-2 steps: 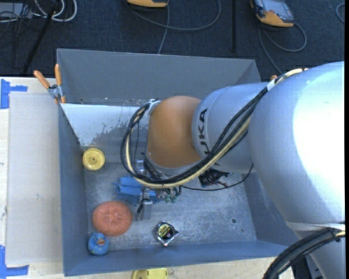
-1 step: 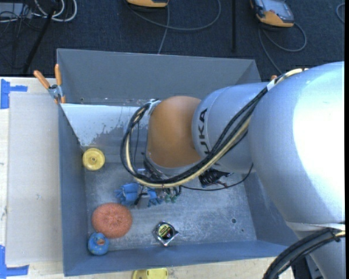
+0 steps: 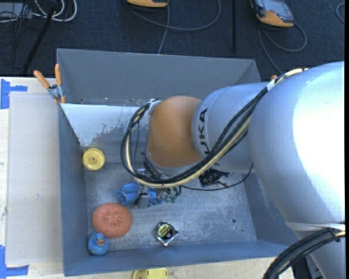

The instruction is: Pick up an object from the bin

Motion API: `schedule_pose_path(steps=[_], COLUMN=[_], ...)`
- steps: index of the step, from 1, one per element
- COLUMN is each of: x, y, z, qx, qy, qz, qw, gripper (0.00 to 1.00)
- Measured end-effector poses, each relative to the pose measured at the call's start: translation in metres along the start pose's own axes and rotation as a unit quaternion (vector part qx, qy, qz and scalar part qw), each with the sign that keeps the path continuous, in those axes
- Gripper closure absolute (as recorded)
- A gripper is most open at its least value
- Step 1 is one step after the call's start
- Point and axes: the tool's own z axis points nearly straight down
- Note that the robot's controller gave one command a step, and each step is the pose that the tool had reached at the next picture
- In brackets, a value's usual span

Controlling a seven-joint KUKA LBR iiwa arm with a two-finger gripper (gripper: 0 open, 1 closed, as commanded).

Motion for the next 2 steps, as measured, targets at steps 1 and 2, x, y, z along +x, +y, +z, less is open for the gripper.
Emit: schedule_pose_path(steps=[1, 2], x=[-0.0178, -0.0178], y=[0.0009, 0.0010], z=[-0.0886, -0.0886], qx=[0.000, 0.000], qy=[-0.0013, -0.0013], qz=[0.012, 0.012], qw=[0.9999, 0.9999], gripper=[1.00, 1.00])
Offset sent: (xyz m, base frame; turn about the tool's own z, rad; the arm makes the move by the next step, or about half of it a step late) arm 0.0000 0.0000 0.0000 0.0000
